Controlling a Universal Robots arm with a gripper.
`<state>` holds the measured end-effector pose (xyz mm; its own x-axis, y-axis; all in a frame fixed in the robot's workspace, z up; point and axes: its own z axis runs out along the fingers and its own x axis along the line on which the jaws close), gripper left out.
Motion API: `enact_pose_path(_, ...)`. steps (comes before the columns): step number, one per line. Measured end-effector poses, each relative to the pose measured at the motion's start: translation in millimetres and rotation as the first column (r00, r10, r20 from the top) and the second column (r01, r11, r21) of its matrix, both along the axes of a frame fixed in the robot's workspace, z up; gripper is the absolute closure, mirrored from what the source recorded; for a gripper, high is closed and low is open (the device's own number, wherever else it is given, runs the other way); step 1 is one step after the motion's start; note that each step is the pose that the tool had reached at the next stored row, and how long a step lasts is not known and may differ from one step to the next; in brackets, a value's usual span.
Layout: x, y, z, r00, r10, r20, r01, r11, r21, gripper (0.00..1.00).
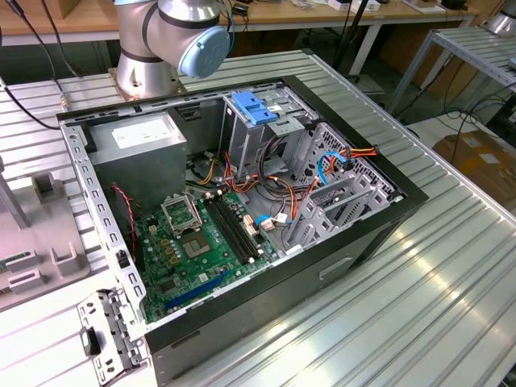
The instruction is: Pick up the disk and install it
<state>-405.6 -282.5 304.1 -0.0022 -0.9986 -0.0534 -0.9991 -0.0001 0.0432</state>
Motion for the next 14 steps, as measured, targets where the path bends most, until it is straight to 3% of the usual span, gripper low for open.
enact_pose_path(14, 0.0, 0.0, -8.7, 1.0000, 0.000, 0.0001, 0.000, 1.0000, 0.0000, 0.40)
